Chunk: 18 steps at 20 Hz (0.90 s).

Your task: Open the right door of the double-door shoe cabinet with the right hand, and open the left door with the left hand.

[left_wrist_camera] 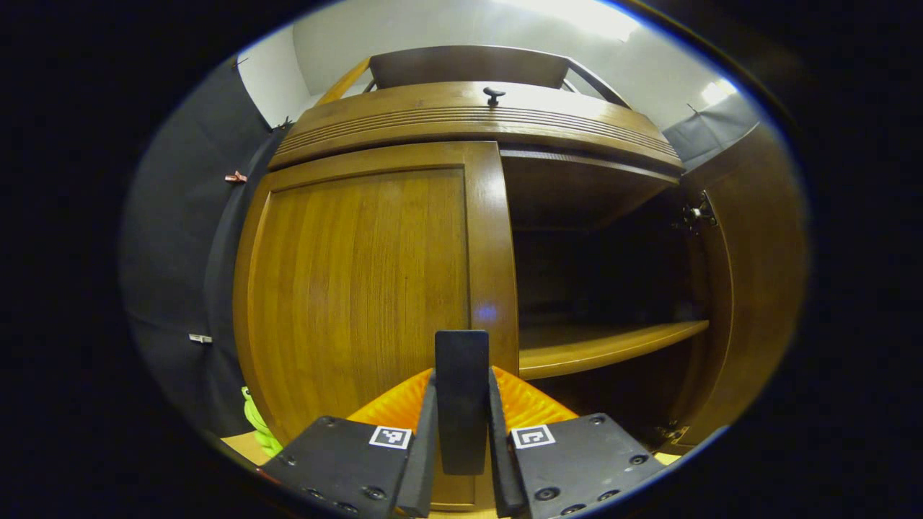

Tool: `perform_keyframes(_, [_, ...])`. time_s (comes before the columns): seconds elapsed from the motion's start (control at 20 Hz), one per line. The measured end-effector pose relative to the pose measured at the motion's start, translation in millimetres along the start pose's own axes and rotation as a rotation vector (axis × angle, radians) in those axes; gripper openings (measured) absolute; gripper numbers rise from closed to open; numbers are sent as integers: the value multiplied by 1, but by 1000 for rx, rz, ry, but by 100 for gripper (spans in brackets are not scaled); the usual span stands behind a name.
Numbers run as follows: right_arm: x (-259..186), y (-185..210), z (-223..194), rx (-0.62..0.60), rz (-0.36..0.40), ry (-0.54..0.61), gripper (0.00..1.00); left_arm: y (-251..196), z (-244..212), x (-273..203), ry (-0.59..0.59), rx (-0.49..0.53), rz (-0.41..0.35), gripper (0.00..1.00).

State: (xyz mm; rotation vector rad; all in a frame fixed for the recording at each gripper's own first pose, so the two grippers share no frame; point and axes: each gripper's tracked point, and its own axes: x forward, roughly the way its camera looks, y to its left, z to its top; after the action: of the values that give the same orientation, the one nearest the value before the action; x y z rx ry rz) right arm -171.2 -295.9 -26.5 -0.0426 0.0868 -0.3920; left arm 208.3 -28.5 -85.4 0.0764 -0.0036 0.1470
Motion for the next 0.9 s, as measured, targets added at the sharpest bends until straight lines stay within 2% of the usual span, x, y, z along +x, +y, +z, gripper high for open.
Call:
perform_keyframes(0.2, [-7, 2, 2, -6, -6, 0, 96, -3, -2, -2, 27, -51, -34, 33])
perform_keyframes(0.4, [-17, 14, 12, 8, 6, -16, 95, 0, 1, -12, 47, -36, -70, 33])
perform_keyframes(0.6, [-26, 34, 21, 7, 36, -35, 96, 6, 2, -43, 75, -88, -124, 32])
perform_keyframes(0.9, [-37, 71, 25, -12, 102, -32, 96, 20, 9, -87, 93, -105, -167, 31])
